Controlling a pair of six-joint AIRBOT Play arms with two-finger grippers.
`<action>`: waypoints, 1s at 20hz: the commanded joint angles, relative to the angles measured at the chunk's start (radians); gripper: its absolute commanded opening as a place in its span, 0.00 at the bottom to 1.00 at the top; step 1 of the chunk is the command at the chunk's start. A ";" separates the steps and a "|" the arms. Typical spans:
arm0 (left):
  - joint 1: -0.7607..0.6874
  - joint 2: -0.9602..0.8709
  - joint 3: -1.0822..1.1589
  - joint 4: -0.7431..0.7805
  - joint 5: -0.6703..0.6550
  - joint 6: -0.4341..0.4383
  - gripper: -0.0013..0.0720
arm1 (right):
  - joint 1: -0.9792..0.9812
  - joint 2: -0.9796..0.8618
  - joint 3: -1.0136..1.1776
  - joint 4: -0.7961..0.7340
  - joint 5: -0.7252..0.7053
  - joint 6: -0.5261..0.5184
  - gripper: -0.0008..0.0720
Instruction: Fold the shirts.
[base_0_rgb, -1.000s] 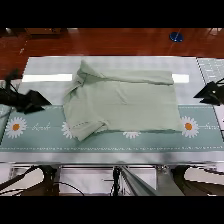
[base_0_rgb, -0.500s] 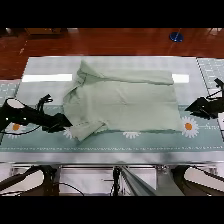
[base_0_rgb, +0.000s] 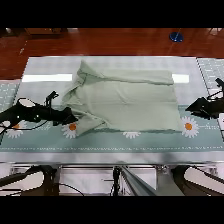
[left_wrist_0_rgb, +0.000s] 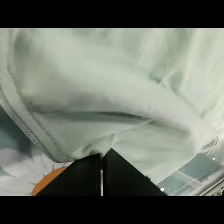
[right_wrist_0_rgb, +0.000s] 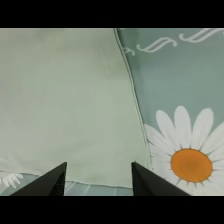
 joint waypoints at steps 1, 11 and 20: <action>-0.002 0.005 0.019 -0.023 -0.050 0.056 0.04 | -0.008 0.040 -0.001 -0.015 -0.013 0.005 0.67; -0.002 0.079 0.019 -0.023 -0.092 0.091 0.04 | -0.185 0.042 -0.290 0.044 -0.091 0.008 0.82; -0.002 0.079 0.046 -0.023 -0.102 0.112 0.04 | 0.121 -0.064 -0.354 0.131 -0.362 0.077 0.23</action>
